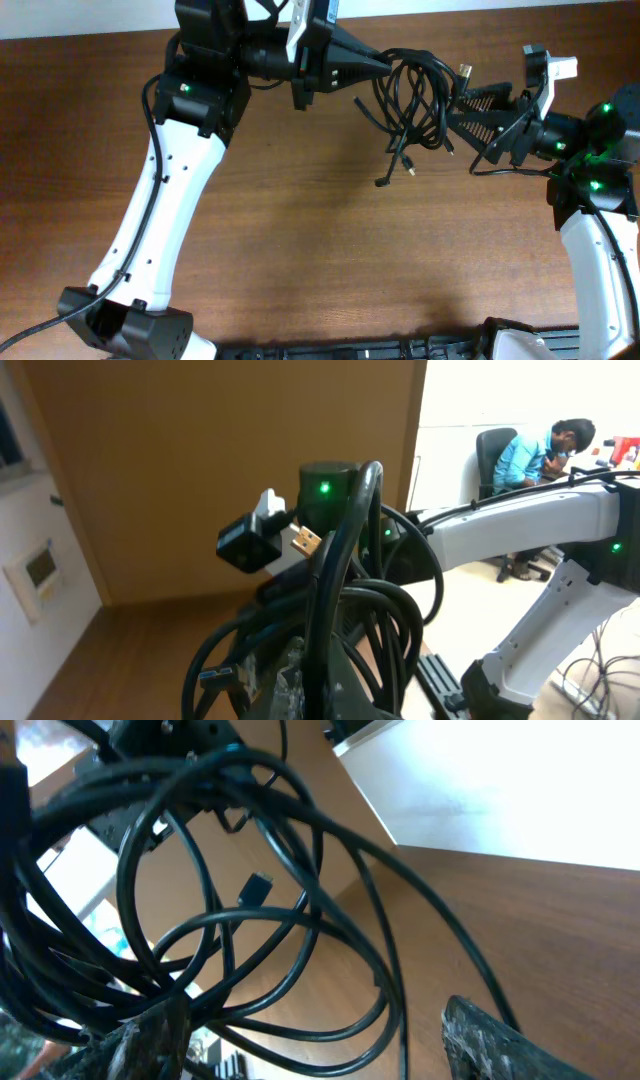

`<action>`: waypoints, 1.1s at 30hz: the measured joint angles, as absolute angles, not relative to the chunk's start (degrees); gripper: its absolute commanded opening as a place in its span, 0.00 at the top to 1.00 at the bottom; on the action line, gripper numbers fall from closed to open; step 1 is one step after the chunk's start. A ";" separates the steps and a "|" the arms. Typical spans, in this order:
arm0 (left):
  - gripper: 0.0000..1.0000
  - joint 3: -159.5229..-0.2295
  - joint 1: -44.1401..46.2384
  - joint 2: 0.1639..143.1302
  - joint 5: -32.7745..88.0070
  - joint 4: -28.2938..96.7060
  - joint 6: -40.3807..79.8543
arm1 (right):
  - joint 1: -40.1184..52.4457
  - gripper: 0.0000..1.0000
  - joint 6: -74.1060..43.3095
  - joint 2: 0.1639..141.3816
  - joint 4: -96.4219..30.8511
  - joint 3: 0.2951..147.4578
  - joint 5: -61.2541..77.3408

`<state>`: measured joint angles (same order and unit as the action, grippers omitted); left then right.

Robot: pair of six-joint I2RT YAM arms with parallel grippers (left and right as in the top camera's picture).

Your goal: Untangle cables

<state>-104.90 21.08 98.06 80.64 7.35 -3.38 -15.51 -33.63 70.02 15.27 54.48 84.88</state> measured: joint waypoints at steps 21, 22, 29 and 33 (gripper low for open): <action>1.00 -104.88 25.12 98.06 81.01 0.05 0.12 | -12.64 0.96 -24.62 70.02 15.29 54.48 87.99; 1.00 -104.88 24.97 98.06 81.01 0.05 0.14 | -12.64 0.96 -25.12 70.02 15.29 54.48 87.96; 1.00 -104.90 18.59 98.06 80.99 3.79 0.32 | -12.64 0.96 -33.15 70.02 15.27 54.48 84.68; 1.00 -104.90 18.52 98.06 80.95 3.84 0.32 | -12.64 0.96 -39.13 70.02 14.63 54.48 81.52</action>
<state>-104.90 18.52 98.06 80.95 3.84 0.32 -12.64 -39.13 70.02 14.63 54.48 81.52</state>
